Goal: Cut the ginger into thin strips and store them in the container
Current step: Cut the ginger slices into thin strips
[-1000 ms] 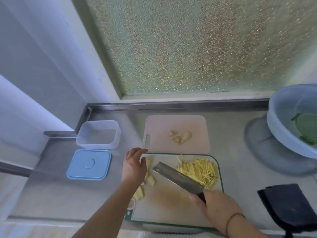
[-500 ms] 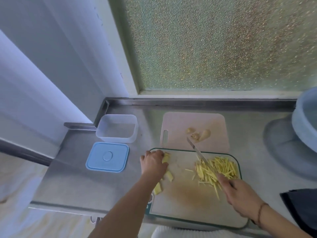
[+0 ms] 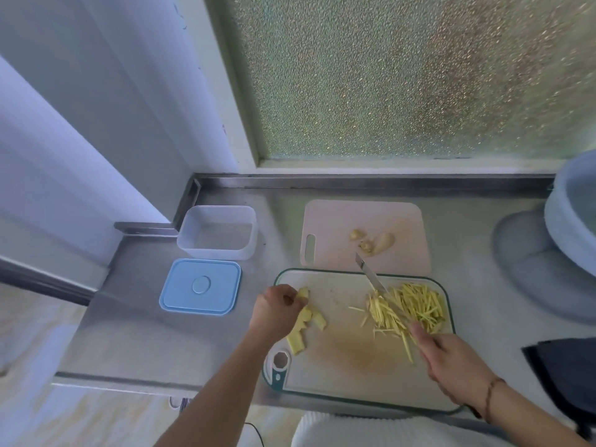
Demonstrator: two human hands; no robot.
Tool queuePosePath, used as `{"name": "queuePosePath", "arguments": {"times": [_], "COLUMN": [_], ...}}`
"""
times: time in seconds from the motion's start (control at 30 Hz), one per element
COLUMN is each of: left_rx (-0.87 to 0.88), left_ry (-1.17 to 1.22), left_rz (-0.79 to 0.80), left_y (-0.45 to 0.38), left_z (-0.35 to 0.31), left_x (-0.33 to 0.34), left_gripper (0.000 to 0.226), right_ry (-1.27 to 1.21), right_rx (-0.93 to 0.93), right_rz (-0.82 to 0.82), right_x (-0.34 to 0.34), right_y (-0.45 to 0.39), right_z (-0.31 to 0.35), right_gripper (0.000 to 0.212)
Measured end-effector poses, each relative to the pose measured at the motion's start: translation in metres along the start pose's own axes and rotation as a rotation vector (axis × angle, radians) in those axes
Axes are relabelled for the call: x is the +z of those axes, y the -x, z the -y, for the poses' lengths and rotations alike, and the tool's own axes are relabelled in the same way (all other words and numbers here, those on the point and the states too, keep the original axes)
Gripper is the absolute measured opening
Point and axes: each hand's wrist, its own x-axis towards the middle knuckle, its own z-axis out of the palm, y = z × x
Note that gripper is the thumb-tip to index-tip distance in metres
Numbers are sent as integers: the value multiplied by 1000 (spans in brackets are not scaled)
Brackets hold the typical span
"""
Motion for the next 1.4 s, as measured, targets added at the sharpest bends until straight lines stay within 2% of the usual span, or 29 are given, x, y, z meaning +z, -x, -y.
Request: {"name": "queuePosePath", "arguments": {"times": [0.2, 0.43, 0.67, 0.77, 0.87, 1.0, 1.03, 1.1, 1.17, 1.23, 1.33, 1.4], "left_rx": [-144, -82, 65, 171, 229, 319, 334, 334, 271, 182, 88, 10], "left_ry": [244, 257, 29, -220, -418, -670, -720, -747, -640, -433, -66, 192], "left_rz": [-129, -45, -45, -113, -100, -141, -116, -54, -66, -95, -100, -36], "left_y": [2, 1, 0, 4, 5, 7, 9, 8, 2, -2, -1, 4], "left_z": [21, 17, -7, -6, -7, -21, -24, -27, -27, -24, -15, -13], "left_x": [-9, -9, 17, 29, 32, 30, 31, 31, 25, 18, 13, 13], "left_gripper": [13, 6, 11, 19, 26, 15, 12, 22, 32, 35, 26, 21], "right_ry": [-14, -27, -66, -55, -69, -75, -78, -101, -120, -116, -114, -113], "right_rx": [5, 25, 71, 66, 64, 75, 77, 83, 85, 79, 81, 84], "right_rz": [5, 12, 34, 37, 30, 29, 32, 41, 43, 36, 27, 30], "right_x": [2, 4, 5, 4, 2, 2, 2, 1, -1, -1, -2, -3], "right_y": [-1, 1, 3, 4, 5, 7, 7, 8, 10, 10, 11, 12], "right_z": [1, 1, 5, 5, 3, 2, 2, 3, 3, 2, -2, -2], "right_gripper": [66, 66, 63, 63, 63, 63, 63, 61, 60, 60, 62, 62]}}
